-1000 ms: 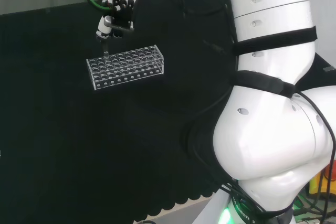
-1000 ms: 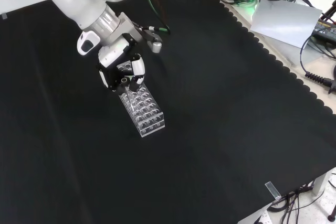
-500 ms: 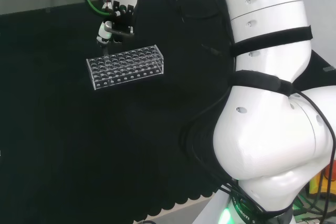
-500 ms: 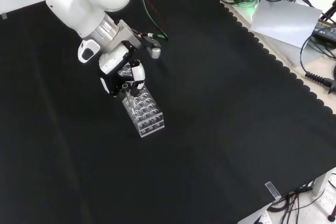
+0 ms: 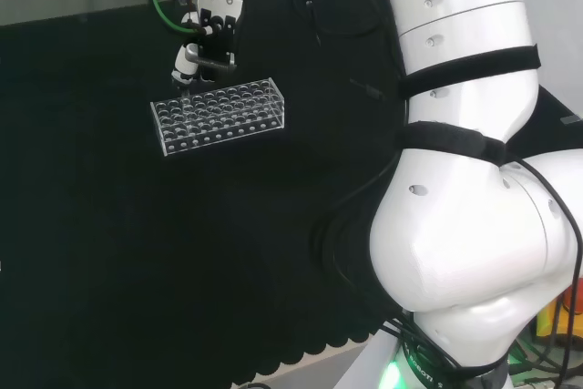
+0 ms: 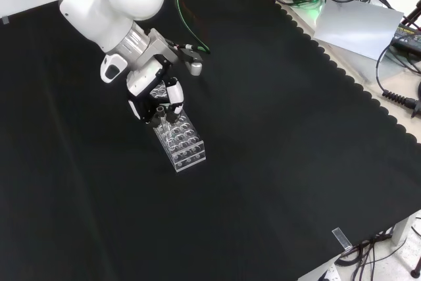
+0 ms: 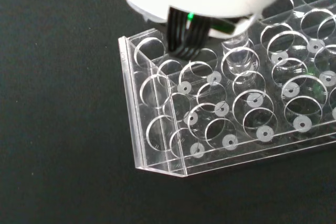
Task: Put the test tube back in the rack.
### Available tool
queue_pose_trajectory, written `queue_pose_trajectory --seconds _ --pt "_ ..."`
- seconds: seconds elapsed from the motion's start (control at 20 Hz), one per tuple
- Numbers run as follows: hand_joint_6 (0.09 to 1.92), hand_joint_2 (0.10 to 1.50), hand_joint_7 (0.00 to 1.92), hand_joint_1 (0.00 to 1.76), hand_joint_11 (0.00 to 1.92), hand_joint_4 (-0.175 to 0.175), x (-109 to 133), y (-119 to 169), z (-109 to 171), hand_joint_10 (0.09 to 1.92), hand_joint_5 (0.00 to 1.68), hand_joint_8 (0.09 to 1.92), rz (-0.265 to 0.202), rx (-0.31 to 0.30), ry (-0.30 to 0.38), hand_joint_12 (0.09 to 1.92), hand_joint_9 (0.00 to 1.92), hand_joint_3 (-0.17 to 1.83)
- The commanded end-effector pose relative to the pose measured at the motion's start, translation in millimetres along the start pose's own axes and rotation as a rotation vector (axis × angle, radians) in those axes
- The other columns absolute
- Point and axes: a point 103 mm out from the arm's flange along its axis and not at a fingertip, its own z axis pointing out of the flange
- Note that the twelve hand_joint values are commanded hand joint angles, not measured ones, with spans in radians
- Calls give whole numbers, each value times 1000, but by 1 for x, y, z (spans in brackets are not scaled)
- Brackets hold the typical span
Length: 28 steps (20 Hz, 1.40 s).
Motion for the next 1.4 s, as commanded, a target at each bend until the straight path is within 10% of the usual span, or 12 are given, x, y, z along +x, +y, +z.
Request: queue_pose_trajectory --seconds 0.05,0.9,1.05,1.4 --pt "655 565 1347 1324 1080 -175 0 0 3 672 1292 663 -1 5 -1 1031 1595 799" --pt "745 635 1275 1311 1014 -175 6 -3 14 756 1221 754 -10 57 60 1146 1515 722" --pt "821 770 1193 1330 811 -175 7 -6 16 801 1016 807 -35 104 85 1316 1344 509" --pt "797 515 735 1201 458 -93 12 -19 5 853 458 934 -87 124 128 1476 867 869"
